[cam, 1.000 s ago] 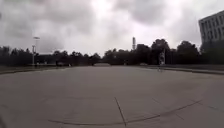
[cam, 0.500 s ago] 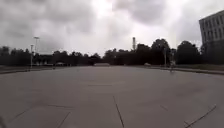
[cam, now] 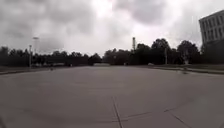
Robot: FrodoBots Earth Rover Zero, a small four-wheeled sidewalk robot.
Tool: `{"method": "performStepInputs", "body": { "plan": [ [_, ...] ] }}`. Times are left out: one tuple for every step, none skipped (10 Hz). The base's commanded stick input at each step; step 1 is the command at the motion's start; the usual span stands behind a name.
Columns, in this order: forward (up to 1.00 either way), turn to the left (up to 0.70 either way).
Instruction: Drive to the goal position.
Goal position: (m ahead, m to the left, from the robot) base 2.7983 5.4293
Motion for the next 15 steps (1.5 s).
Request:
{"method": "performStepInputs", "body": {
  "plan": [
    [0.70, 0.22],
    [0.70, 0.00],
    [0.70, 0.00],
    [0.70, 0.00],
    [0.70, 0.00],
    [0.70, 0.00],
    [0.70, 0.00],
    [0.70, 0.00],
    [0.70, 0.00],
    [0.70, 0.00],
    [0.70, 0.00],
    [0.70, 0.00],
    [0.70, 0.00],
    [0.70, 0.00],
    [0.70, 0.00]
  ]
}}
